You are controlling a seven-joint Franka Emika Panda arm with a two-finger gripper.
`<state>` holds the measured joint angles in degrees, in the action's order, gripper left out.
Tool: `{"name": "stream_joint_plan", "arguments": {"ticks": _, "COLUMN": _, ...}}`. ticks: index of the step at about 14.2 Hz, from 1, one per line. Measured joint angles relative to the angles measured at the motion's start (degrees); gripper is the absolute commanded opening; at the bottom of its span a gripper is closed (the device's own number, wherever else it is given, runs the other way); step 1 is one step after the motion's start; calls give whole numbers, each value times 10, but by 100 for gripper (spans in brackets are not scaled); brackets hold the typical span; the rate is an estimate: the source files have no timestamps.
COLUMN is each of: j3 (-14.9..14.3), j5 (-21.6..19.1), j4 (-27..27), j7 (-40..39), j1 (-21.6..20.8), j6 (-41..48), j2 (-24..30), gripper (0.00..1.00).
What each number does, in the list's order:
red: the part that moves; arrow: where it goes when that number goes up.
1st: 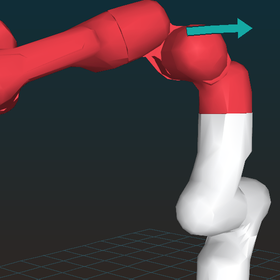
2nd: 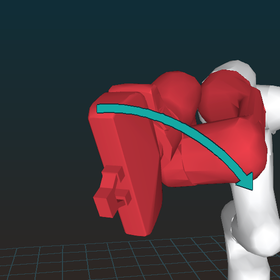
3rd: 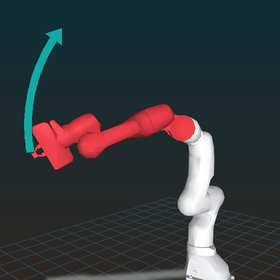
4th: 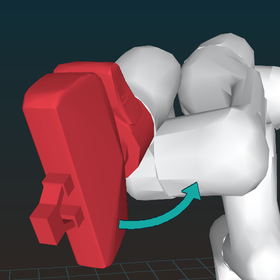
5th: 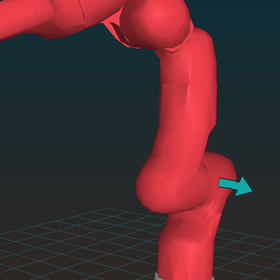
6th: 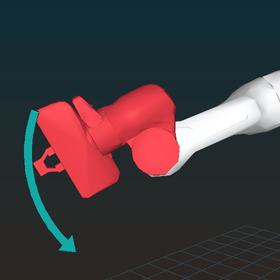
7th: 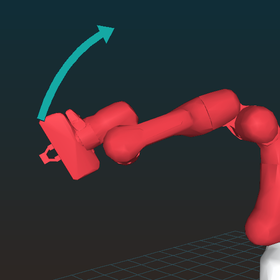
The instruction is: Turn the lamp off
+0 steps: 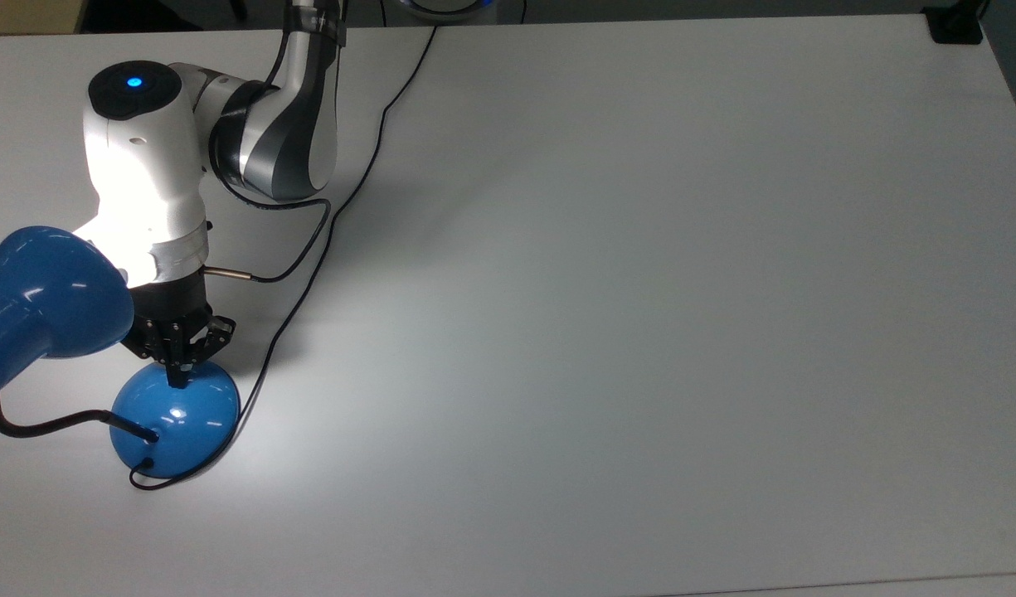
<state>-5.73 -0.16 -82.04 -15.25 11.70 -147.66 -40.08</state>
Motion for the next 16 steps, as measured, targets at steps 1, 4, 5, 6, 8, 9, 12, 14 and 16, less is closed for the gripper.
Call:
{"name": "stream_joint_plan", "arguments": {"ticks": 1, "j3": 0, "j5": 0, "j4": 0, "j7": 0, "j1": 0, "j6": 0, "j2": 0, "gripper": 0}}
{"name": "stream_joint_plan", "arguments": {"ticks": 4, "j3": 0, "j5": 0, "j4": -6, "j7": 0, "j1": 0, "j6": -17, "j2": 0, "gripper": 0}}
{"name": "stream_joint_plan", "arguments": {"ticks": 5, "j3": -1, "j5": 0, "j4": -26, "j7": 0, "j1": 0, "j6": -65, "j2": 2, "gripper": 0}}
{"name": "stream_joint_plan", "arguments": {"ticks": 6, "j3": -1, "j5": 0, "j4": -46, "j7": 0, "j1": 0, "j6": -107, "j2": 5, "gripper": 0}}
{"name": "stream_joint_plan", "arguments": {"ticks": 8, "j3": -1, "j5": 0, "j4": -89, "j7": 0, "j1": 0, "j6": -187, "j2": 13, "gripper": 0}}
{"name": "stream_joint_plan", "arguments": {"ticks": 9, "j3": -1, "j5": 0, "j4": -101, "j7": 0, "j1": 0, "j6": -208, "j2": 15, "gripper": 0}}
{"name": "stream_joint_plan", "arguments": {"ticks": 12, "j3": -1, "j5": 0, "j4": -112, "j7": -7, "j1": 0, "j6": -227, "j2": 17, "gripper": 0}}
{"name": "stream_joint_plan", "arguments": {"ticks": 14, "j3": -1, "j5": 0, "j4": -115, "j7": -24, "j1": -1, "j6": -231, "j2": 18, "gripper": 0}}
{"name": "stream_joint_plan", "arguments": {"ticks": 16, "j3": -1, "j5": 0, "j4": -133, "j7": -49, "j1": -1, "j6": -231, "j2": 27, "gripper": 0}}
